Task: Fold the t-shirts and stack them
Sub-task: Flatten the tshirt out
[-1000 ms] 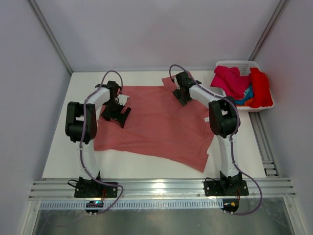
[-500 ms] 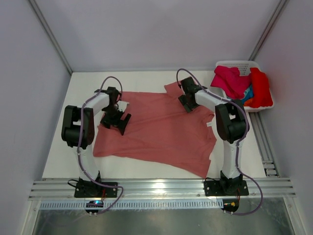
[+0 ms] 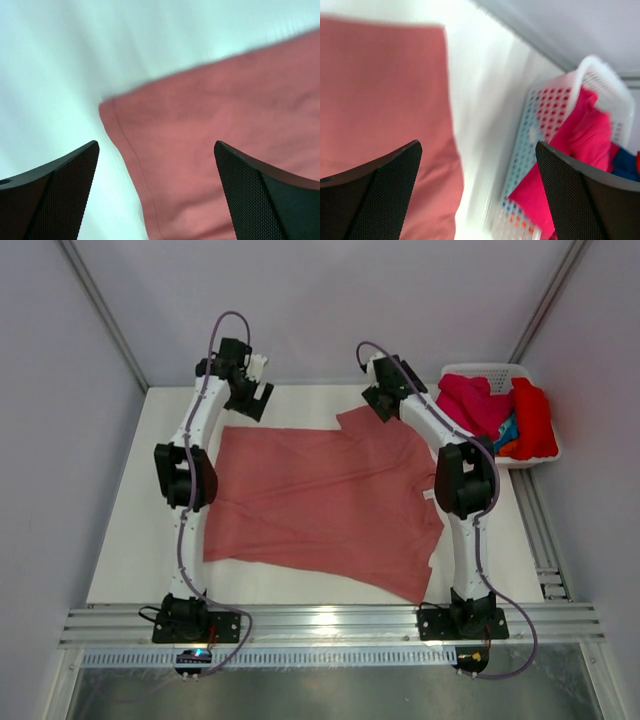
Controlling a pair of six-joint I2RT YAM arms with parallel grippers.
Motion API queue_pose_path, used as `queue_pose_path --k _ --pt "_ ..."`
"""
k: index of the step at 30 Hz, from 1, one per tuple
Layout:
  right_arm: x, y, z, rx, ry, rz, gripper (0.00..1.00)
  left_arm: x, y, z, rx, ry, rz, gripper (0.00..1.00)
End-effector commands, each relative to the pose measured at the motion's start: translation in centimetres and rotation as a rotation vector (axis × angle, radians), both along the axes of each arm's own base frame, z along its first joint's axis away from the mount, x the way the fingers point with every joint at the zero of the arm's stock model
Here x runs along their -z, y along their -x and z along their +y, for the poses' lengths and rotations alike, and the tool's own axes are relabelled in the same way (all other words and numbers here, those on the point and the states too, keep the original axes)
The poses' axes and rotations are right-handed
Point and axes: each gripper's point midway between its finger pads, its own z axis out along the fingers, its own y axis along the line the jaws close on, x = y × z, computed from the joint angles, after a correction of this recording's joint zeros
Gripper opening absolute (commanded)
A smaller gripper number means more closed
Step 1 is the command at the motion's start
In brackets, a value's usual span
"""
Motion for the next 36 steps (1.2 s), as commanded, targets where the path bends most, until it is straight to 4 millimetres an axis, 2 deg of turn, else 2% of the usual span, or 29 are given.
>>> queue_pose_path --k 1,3,4,6,8,13,18,19,25,26,36 --pt "0.0 -3.8 -1.0 0.026 0.042 -0.051 0.99 1.5 -0.9 1.3 -0.074 -0.046 0.022 0.99" --pt "0.3 -4.4 -0.6 0.011 0.021 -0.032 0.99 1.6 -1.9 1.5 -0.106 -0.044 -0.028 0.99" --pt "1.7 -4.3 -0.5 0.008 0.019 0.001 1.00 3.1 -1.2 1.6 -0.112 -0.051 0.007 0.99" --pt "3.1 -3.8 -0.3 -0.014 0.010 0.050 0.99 3.5 -1.4 2.0 -0.135 -0.054 -0.008 0.99" --pt "4.3 -3.2 -0.5 -0.017 0.009 0.081 0.99 4.7 -0.9 2.7 -0.177 -0.047 0.021 0.99" --pt "5.8 -2.5 -1.1 -0.012 -0.051 0.134 0.99 5.7 -0.5 4.5 -0.269 -0.011 0.056 0.99" --pt "6.8 -1.7 -1.6 -0.029 -0.092 0.191 0.99 5.7 -0.1 5.2 -0.256 0.008 0.072 0.99" --pt "7.1 -1.5 -0.8 -0.067 -0.138 0.213 0.99 5.8 -0.1 5.3 -0.258 0.020 0.075 0.99" --pt "7.8 -0.4 -0.3 -0.102 -0.192 0.274 0.98 6.8 -0.3 6.4 -0.268 0.033 0.093 0.99" --pt "7.8 -0.5 -0.4 -0.099 -0.185 0.270 0.98 7.0 -0.4 5.8 -0.252 0.072 0.100 0.99" --pt "8.7 -0.3 -0.2 -0.116 -0.191 0.296 0.98 8.9 -1.3 5.4 -0.219 0.154 0.126 0.99"
